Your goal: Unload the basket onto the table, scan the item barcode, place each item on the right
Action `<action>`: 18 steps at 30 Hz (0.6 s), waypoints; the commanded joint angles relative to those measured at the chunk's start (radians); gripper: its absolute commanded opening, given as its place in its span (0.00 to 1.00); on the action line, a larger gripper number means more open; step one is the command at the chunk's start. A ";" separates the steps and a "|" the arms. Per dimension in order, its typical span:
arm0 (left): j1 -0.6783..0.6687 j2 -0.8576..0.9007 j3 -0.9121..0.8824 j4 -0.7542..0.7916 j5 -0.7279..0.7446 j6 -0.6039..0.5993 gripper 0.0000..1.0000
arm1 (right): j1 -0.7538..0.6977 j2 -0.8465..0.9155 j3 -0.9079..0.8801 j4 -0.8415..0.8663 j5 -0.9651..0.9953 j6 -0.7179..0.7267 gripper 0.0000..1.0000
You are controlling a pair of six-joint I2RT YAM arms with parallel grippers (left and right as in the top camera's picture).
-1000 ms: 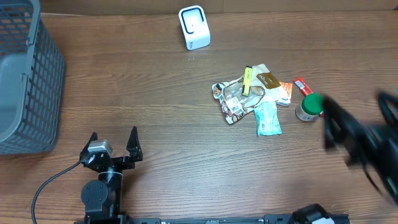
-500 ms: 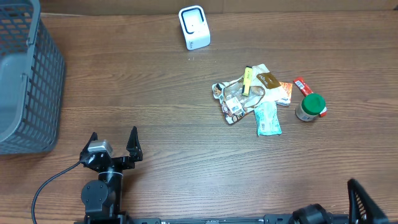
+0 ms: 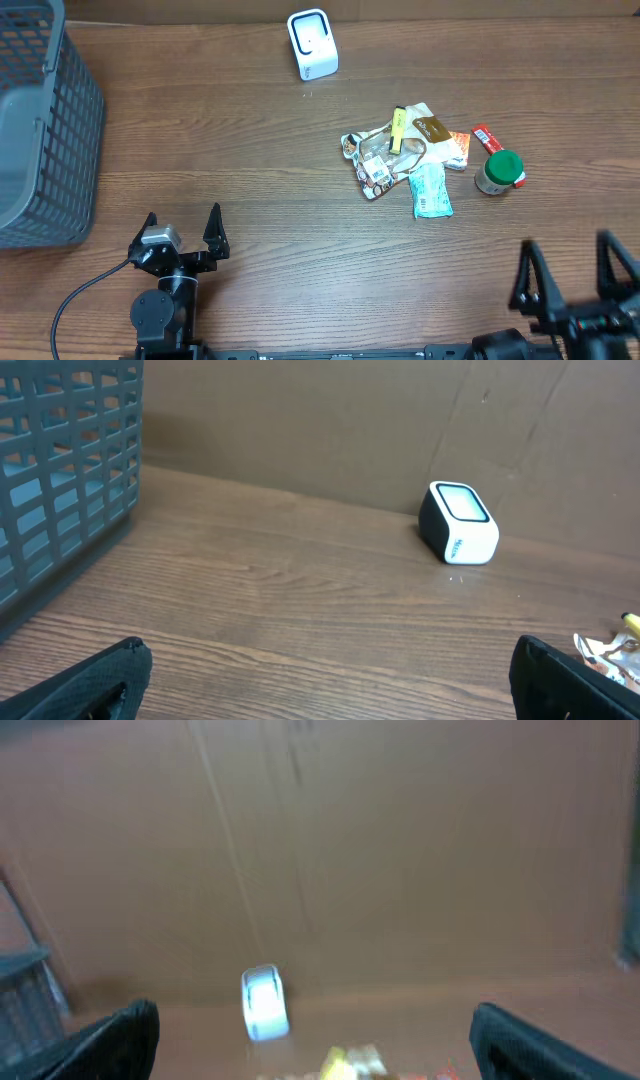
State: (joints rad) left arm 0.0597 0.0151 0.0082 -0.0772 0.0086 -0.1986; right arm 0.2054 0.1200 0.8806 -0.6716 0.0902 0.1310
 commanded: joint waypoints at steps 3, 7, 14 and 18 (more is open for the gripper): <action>0.006 -0.011 -0.003 0.000 0.011 0.023 1.00 | -0.027 -0.097 -0.299 0.426 -0.124 0.000 1.00; 0.006 -0.011 -0.003 0.000 0.011 0.023 1.00 | -0.037 -0.116 -0.507 0.760 -0.166 0.001 1.00; 0.006 -0.011 -0.003 0.000 0.011 0.023 1.00 | -0.039 -0.116 -0.757 0.901 -0.174 0.053 1.00; 0.006 -0.011 -0.003 0.000 0.011 0.023 1.00 | -0.039 -0.116 -0.839 0.898 -0.175 0.056 1.00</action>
State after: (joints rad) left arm 0.0597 0.0147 0.0082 -0.0769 0.0086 -0.1986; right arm 0.1707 0.0139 0.0845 0.2192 -0.0753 0.1658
